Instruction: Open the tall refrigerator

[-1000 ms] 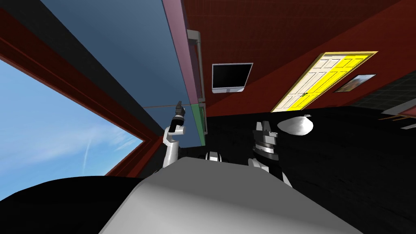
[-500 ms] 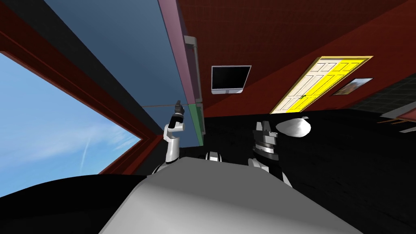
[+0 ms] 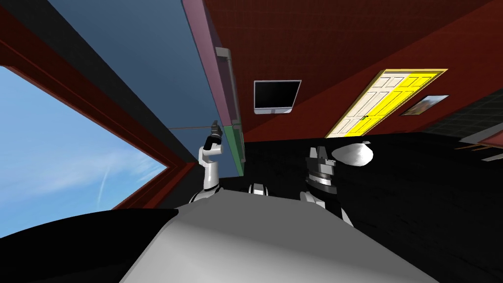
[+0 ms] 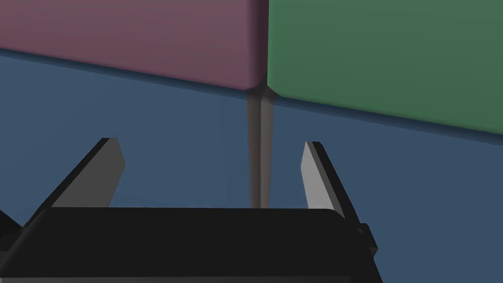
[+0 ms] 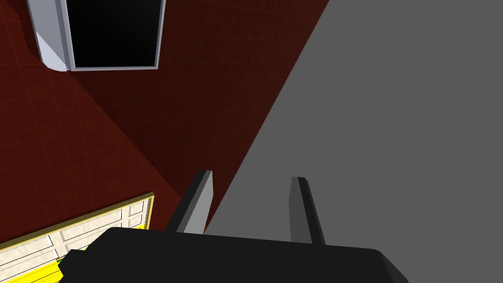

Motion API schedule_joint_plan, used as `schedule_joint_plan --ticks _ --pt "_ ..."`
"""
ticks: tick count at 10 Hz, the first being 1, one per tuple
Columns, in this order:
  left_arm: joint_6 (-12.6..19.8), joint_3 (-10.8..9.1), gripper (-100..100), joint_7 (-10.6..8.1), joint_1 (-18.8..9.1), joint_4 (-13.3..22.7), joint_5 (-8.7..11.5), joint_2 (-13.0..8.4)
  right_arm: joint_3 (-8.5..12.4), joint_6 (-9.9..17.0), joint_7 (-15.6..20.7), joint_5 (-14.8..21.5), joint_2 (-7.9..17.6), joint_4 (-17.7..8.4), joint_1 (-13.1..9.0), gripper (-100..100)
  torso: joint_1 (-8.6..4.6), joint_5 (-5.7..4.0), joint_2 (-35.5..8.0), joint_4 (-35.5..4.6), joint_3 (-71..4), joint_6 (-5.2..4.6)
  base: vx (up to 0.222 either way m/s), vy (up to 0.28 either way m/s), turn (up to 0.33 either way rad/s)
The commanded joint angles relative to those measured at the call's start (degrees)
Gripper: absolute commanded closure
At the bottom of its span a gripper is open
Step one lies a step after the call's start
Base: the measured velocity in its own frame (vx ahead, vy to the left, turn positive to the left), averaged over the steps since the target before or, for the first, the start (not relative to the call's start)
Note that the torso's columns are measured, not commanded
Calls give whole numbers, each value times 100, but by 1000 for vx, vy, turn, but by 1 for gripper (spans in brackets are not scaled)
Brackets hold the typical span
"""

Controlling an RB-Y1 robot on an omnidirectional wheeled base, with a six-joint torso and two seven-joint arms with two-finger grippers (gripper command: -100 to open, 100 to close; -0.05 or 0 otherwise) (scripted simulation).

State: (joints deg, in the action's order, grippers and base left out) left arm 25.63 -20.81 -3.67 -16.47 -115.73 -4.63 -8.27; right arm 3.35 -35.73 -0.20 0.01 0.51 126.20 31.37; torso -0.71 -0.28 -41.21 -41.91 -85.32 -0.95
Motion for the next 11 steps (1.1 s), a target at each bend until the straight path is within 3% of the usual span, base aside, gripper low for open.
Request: schedule_joint_plan --ticks 1,3,6,11 --pt "461 -122 -100 -37 -436 211 -17 34 0 0 0 0 0 0 0 0 -2 0 -3 0 2 -3 8 -152 -17" --pt "646 -187 -100 -45 -574 274 -29 28 0 0 0 0 0 0 0 0 7 -1 16 1 -12 -9 7 -114 -25" --pt "1055 -353 -100 -64 -919 425 -62 -27 0 0 0 0 0 0 0 0 96 19 7 -21 -8 56 -12 -98 -22" --pt "1441 -511 -100 -83 -1244 559 -93 -186 1 0 0 0 1 0 0 0 101 9 9 -36 -11 50 3 -74 1"
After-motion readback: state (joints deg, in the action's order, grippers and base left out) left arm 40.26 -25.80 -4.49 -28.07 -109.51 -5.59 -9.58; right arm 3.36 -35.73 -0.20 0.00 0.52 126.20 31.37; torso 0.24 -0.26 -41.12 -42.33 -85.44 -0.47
